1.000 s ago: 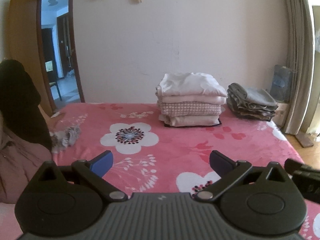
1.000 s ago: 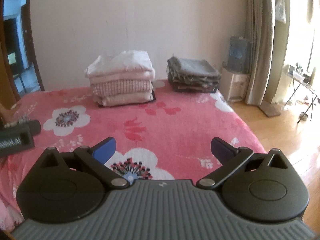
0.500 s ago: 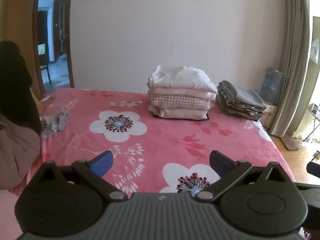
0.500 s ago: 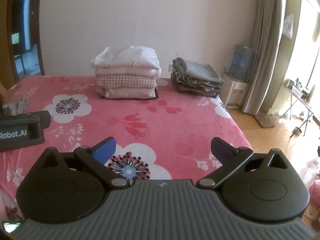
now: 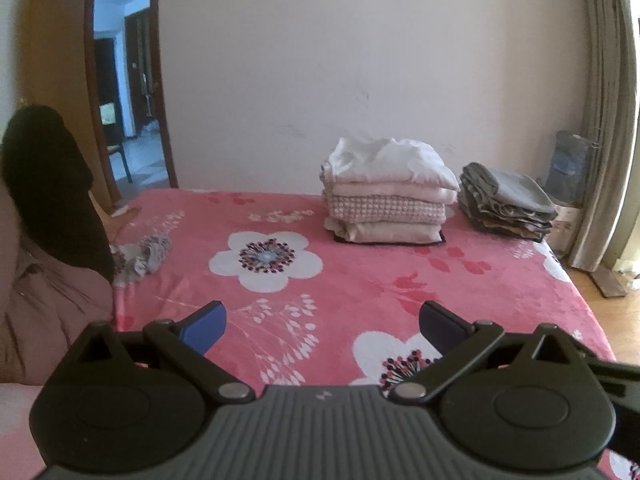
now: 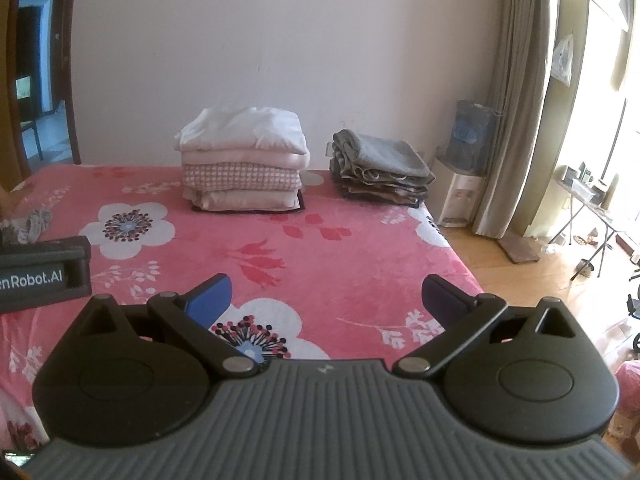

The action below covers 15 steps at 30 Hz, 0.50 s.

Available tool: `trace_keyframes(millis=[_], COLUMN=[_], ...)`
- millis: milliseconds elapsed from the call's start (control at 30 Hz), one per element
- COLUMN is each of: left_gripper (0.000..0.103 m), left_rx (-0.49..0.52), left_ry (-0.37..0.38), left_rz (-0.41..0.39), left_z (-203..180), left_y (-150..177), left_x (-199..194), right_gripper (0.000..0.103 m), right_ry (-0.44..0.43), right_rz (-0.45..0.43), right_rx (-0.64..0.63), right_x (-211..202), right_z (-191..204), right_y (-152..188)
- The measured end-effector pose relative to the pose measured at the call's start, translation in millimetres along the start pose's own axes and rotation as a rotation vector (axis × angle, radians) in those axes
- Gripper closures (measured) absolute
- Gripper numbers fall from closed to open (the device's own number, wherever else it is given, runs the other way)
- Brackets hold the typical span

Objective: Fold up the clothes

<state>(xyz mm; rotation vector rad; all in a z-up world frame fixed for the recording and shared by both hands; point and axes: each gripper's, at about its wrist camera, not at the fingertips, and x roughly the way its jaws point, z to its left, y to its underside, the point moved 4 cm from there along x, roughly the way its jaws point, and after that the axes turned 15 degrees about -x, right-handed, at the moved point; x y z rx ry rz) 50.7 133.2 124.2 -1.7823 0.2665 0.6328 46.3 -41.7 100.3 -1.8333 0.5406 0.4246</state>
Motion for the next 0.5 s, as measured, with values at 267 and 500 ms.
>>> trace_keyframes(millis=[267,500], left_gripper=[0.0,0.0], left_rx=[-0.005,-0.012], left_ry=[-0.031,-0.035], left_rz=[-0.028,0.008], left_z=[0.7,2.2], left_y=[-11.4,-7.1], left_x=[0.0,0.5], right_gripper=[0.001,0.001], right_ry=[0.0,0.022], right_rz=[0.016,-0.021], right_rx=[-0.021,0.003], right_x=[1.2,-10.1], right_z=[-1.0,-8.0], right_y=[-3.0,-7.0])
